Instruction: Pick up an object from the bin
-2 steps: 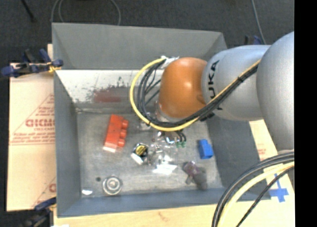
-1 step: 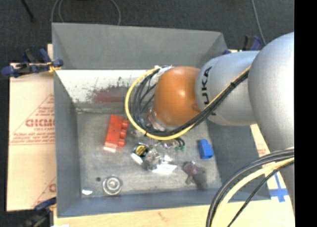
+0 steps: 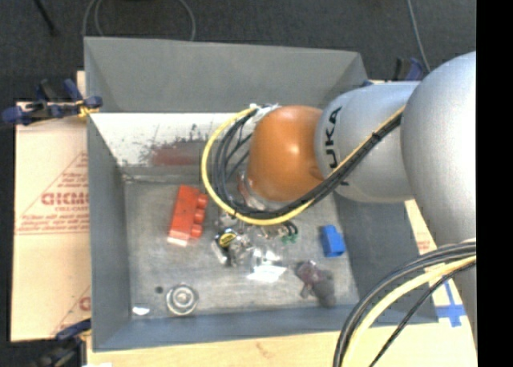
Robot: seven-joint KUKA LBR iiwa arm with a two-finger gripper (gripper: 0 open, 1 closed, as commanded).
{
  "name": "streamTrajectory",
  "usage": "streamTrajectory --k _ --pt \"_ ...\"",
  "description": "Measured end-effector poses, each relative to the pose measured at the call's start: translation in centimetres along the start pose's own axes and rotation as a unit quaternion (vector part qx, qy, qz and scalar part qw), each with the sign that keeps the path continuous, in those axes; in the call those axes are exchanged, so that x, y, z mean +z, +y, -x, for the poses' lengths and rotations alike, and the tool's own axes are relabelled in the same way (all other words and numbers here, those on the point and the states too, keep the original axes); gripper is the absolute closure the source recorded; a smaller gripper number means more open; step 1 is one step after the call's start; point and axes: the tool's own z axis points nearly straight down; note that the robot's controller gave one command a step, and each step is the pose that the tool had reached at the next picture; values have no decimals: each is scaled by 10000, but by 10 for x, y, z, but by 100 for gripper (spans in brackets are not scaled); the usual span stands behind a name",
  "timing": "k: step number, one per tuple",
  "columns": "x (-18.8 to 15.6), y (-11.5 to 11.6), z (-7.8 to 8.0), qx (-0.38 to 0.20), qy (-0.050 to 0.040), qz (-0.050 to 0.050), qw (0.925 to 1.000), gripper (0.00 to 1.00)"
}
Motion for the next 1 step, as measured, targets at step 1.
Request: streamTrajectory --k 1 --pt "-163 -13 -18 -638 34 -2 9980 100"
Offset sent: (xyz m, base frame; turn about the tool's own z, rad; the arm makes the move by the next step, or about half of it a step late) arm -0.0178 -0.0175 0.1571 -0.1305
